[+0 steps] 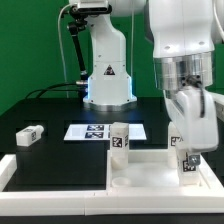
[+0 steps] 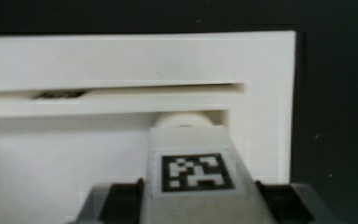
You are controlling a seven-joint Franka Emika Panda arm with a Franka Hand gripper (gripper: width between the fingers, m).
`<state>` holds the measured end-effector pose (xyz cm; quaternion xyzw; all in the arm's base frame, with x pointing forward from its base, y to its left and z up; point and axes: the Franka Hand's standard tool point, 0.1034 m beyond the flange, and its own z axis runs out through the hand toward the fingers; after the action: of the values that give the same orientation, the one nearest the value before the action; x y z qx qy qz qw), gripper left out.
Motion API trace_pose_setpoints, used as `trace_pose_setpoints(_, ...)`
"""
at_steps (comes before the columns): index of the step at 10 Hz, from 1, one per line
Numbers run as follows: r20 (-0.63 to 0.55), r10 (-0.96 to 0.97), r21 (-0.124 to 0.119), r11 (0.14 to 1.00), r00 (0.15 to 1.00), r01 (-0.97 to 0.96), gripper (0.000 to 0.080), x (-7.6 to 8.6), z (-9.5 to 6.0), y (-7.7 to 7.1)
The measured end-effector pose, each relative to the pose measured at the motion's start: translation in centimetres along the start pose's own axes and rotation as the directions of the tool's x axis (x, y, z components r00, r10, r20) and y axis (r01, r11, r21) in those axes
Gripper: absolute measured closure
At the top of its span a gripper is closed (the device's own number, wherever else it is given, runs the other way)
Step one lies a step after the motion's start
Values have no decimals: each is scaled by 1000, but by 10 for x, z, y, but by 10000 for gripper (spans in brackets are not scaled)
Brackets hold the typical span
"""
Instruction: Assemble square table
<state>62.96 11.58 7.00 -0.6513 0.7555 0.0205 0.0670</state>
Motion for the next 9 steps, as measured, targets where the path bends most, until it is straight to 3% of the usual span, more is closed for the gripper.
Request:
trace_pose_setpoints(2, 0, 119, 5, 993, 993, -119, 508, -3, 1, 0)
trace_pose_setpoints(4, -5, 2, 4, 1000, 1000, -2, 494, -4, 1, 1)
trace_pose_setpoints(6, -3, -319, -7, 948, 948, 319, 189, -16, 3, 9)
trace_pose_setpoints(9, -3, -588, -16, 809, 809, 588, 152, -14, 3, 13)
